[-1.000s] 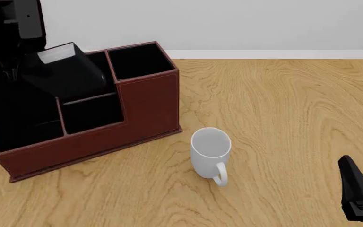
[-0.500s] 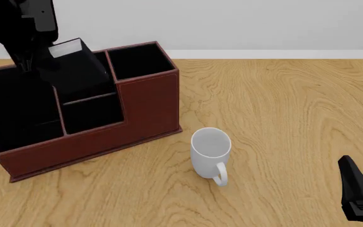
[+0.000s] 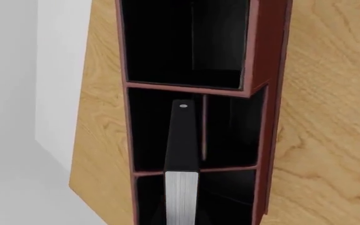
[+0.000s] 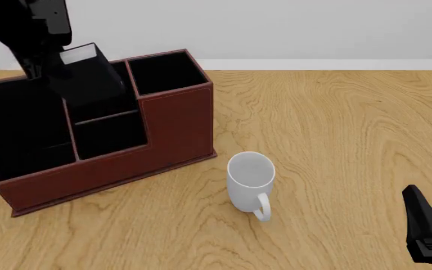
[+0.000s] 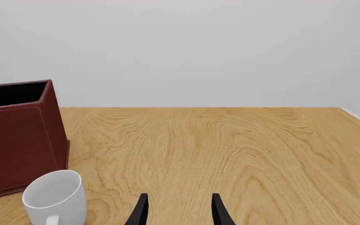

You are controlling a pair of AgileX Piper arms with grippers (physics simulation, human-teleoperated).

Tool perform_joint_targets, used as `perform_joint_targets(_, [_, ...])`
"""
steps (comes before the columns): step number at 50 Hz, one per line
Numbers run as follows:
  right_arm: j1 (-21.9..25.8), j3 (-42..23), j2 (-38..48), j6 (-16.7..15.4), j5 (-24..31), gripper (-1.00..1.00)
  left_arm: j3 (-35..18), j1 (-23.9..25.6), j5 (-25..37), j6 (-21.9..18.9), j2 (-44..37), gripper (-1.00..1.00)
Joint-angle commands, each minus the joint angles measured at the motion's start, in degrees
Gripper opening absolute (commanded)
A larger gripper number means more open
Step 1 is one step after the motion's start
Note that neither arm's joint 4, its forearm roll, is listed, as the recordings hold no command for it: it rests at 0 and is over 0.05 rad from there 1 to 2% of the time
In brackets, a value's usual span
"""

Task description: Pick up the book and place it in the front compartment of the caddy.

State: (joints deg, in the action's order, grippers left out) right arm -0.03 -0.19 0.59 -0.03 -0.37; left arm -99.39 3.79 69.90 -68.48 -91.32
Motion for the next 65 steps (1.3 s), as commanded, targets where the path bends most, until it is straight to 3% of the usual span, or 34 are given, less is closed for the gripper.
perform_joint_targets(1, [0.01,0.0,0.0,0.0,0.0,1.0,-2.61,-1.29,0.0,-2.06,-2.61,-1.0])
perform_joint_targets(8, [0.01,0.0,-0.01,0.0,0.0,1.0,-3.17,-0.59,0.0,-1.01,-4.27,-1.0])
perform_joint_targets(15, [-0.01,0.0,0.0,0.0,0.0,1.0,-4.04,-3.25,0.0,-3.75,-5.49,-1.0])
perform_joint_targets(50, [0.0,0.0,0.0,-0.01,0.0,1.0,-10.69,0.51,-0.01,0.35,-16.31,-1.0])
perform_joint_targets(57, [0.0,0.0,0.01,0.0,0.0,1.0,-14.07,-2.52,-0.03,-2.38,-18.65,-1.0])
perform_joint_targets(65, [-0.01,0.0,0.0,0.01,0.0,1.0,-15.77,-1.62,-0.01,-1.49,-20.66,-1.0])
